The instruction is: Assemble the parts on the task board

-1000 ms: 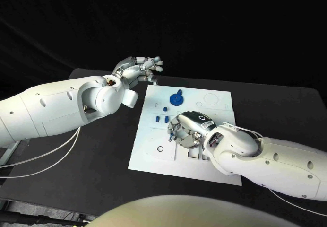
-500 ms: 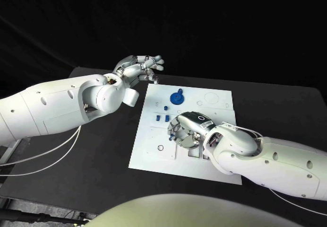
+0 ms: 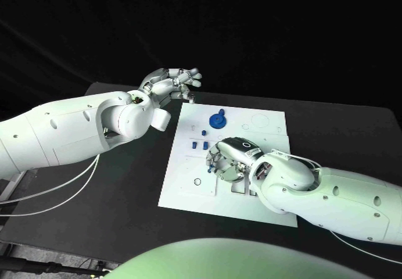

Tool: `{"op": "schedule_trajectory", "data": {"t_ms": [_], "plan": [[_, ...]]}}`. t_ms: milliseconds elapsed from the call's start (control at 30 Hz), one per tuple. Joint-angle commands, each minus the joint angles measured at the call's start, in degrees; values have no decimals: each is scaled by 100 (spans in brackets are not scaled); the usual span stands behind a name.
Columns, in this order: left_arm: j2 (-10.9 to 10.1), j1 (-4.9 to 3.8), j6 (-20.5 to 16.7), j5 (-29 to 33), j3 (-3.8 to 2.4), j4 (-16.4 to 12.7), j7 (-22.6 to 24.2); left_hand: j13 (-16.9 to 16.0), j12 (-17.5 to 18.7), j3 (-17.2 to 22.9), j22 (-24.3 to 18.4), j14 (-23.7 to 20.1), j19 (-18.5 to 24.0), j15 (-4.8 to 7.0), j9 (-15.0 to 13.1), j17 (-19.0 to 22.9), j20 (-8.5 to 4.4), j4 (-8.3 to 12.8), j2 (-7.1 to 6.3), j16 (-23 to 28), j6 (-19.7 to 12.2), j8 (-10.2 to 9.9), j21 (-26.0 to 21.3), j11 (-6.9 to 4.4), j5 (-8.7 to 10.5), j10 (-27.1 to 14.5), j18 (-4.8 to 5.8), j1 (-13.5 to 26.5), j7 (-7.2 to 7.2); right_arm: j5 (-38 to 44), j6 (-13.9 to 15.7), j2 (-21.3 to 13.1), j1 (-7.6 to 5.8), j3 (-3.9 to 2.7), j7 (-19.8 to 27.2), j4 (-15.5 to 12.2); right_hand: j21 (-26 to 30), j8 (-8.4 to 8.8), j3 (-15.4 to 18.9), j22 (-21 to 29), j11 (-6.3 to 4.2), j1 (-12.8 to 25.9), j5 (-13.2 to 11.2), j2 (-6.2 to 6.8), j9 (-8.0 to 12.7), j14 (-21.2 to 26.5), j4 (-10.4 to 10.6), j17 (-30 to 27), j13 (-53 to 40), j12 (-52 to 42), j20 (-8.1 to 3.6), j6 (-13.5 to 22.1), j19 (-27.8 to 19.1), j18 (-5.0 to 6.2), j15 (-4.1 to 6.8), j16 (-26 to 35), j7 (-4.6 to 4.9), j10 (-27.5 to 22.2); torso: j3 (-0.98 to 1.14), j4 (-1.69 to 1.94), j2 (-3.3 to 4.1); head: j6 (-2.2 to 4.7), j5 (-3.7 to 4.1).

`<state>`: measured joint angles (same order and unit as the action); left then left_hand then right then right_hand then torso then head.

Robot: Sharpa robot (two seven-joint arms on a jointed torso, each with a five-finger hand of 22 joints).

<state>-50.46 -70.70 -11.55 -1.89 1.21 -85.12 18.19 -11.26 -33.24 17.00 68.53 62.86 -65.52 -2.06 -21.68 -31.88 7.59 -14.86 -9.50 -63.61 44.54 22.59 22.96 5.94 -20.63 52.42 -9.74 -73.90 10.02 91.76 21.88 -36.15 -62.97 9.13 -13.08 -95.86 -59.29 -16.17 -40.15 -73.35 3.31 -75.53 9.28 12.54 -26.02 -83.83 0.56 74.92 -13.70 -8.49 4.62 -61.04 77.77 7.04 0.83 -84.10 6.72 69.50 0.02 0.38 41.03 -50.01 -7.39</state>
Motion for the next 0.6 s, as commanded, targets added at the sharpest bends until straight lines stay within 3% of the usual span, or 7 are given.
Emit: {"op": "schedule_trajectory", "data": {"t_ms": [33, 600], "plan": [[6, -8, 102, 14, -5, -12, 14, 7, 3, 3, -6, -21, -30, -1, -1, 7, 29, -3, 25, 14, -43, 18, -24, 17, -5, -43, -46, -47, -10, 81, -185, 17, 22, 21, -46, 19, 20, -32, 18, 5, 4, 67, 15, -1, -10, -370, -10, 293, -1, 31, 24, -1, -33, -50, 19, -22, 19, 28, -3, 2, 2, 1, -6], [-3, -8, 120, 13, -5, -22, -20, 6, -1, -1, -8, -25, -30, -2, -3, 10, 30, -6, 26, 13, -46, 24, -31, 18, 6, -48, -46, -46, -9, 58, -365, 23, 36, 36, 1, -5, 2, -9, 85, -18, 16, 162, 50, 40, -24, -374, -8, 312, -6, 80, 34, 37, -29, -56, 8, -36, 21, 10, -5, -2, -3, 1, 12]]}}
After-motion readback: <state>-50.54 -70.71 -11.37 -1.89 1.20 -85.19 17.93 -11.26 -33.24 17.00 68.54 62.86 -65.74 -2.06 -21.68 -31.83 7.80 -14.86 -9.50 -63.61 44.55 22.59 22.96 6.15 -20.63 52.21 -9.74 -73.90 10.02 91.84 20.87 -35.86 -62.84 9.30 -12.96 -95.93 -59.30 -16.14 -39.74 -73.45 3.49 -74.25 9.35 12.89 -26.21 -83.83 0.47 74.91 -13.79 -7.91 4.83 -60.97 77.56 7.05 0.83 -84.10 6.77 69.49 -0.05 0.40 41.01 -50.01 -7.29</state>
